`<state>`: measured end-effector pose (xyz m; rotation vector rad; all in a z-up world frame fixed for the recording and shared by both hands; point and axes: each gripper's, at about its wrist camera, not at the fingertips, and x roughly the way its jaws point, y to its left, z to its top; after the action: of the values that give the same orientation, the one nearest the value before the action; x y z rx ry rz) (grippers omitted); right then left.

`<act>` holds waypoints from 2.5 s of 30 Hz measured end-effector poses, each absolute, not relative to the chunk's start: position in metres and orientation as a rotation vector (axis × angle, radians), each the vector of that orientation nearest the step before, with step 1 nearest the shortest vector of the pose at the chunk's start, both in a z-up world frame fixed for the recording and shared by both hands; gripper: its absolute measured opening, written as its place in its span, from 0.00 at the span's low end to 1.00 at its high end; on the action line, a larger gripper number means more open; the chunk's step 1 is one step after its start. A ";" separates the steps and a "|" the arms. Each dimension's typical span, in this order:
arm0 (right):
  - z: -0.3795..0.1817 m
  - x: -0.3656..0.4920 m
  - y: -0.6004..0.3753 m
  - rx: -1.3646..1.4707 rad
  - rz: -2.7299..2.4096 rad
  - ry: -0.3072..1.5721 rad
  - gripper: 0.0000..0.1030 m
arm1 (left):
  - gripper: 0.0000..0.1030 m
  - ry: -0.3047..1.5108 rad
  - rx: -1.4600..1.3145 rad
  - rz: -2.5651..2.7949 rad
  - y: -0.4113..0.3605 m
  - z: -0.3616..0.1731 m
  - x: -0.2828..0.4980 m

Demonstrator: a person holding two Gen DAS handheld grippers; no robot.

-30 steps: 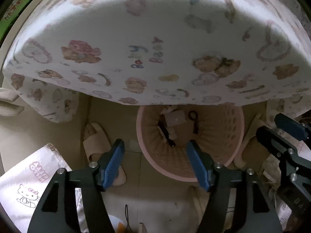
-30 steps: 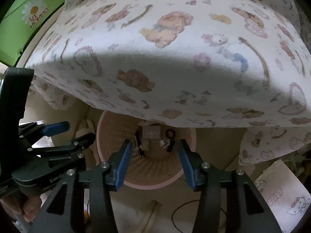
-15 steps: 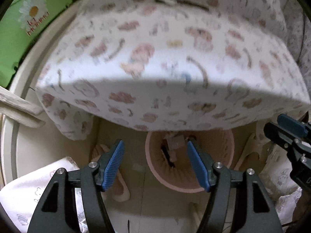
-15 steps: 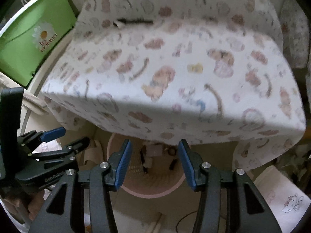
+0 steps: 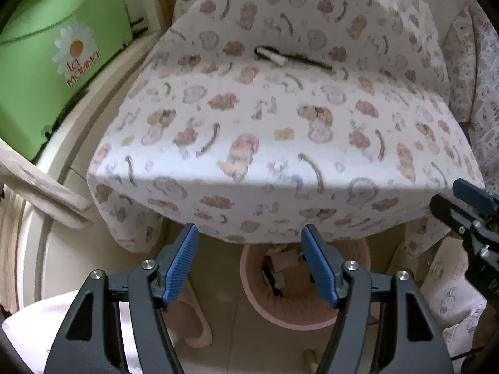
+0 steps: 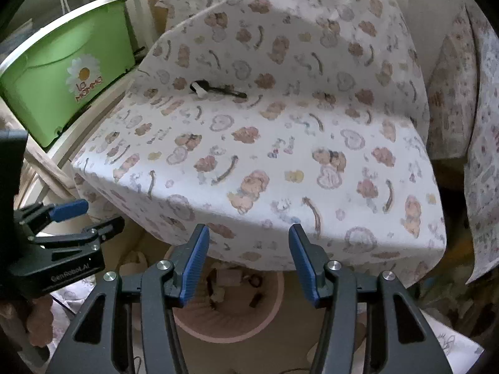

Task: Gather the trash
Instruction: 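Raise both tools toward the black brush with the white handle, then close the left tool on the white handle of the black brush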

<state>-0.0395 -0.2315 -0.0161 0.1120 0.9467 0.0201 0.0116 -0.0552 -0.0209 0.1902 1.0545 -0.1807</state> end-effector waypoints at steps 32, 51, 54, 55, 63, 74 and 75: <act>0.054 0.083 -0.263 0.068 0.056 0.826 0.62 | 0.82 0.919 0.171 -0.183 -0.072 0.061 0.147; 0.011 0.139 -0.289 0.081 -0.043 0.918 0.64 | 0.71 1.079 0.071 -0.246 -0.095 0.019 0.217; 0.009 0.149 -0.296 0.077 -0.076 0.919 0.64 | 0.62 1.125 0.053 -0.263 -0.106 0.008 0.227; 0.009 0.149 -0.299 0.083 -0.079 0.921 0.64 | 0.59 1.138 0.041 -0.265 -0.109 0.004 0.230; 0.002 0.155 -0.310 0.107 -0.091 0.942 0.65 | 0.48 1.139 0.025 -0.217 -0.131 -0.003 0.242; -0.006 0.159 -0.317 0.118 -0.111 0.956 0.65 | 0.39 1.205 0.126 -0.199 -0.166 -0.025 0.249; -0.006 0.159 -0.318 0.113 -0.121 0.952 0.65 | 0.37 1.207 0.134 -0.197 -0.168 -0.026 0.249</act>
<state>0.1587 -0.3176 -0.0061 0.1128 0.9523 -0.1207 0.2489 -0.1680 -0.0262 0.1343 1.2069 -0.1969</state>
